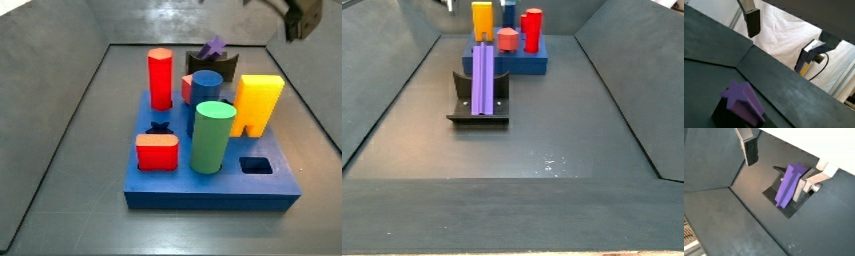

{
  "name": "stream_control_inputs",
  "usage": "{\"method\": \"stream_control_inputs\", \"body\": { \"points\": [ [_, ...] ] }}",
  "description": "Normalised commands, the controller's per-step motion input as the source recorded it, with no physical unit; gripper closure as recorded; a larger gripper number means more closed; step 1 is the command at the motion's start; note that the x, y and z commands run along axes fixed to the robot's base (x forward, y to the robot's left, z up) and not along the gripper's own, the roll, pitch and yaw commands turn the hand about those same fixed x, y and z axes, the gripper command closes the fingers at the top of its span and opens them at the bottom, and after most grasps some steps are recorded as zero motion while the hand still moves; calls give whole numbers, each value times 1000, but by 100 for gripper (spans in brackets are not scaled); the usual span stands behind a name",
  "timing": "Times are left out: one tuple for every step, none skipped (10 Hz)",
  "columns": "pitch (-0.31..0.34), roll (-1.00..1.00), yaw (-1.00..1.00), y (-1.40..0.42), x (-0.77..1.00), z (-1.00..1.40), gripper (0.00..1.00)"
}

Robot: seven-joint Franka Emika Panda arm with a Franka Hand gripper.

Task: Pick up the star object. Move up. Place the star object on the fixture. Regrasp the star object. Move to above the board. Insert the star object.
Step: Regrasp the star object, then move to above the board.

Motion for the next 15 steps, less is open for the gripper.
{"method": "stream_control_inputs", "body": {
  "points": [
    [-101, 68, 97, 33, 75, -1000, 0],
    [-114, 79, 56, 28, 84, -1000, 0],
    [-113, 83, 20, 22, 93, -1000, 0],
    [-102, 82, -5, 21, 96, -1000, 0],
    [-79, 73, -27, 19, 100, -992, 0],
    [-64, 69, -38, 11, 92, -848, 0],
    [-35, 70, -40, 5, 77, -660, 0],
    [-17, 72, -36, 3, 71, -519, 0],
    [-2, 68, -30, 1, 70, -390, 0],
    [15, 66, -20, 3, 71, -259, 0],
    [0, 0, 0, 0, 0, 0, 100],
    [-302, 2, -91, 223, -234, 1000, 100],
    [-304, -2, -93, 222, -234, 1000, 100],
    [-314, -38, -133, 204, -237, 1000, 100],
    [-306, -42, -153, 199, -234, 1000, 100]
  ]
}}
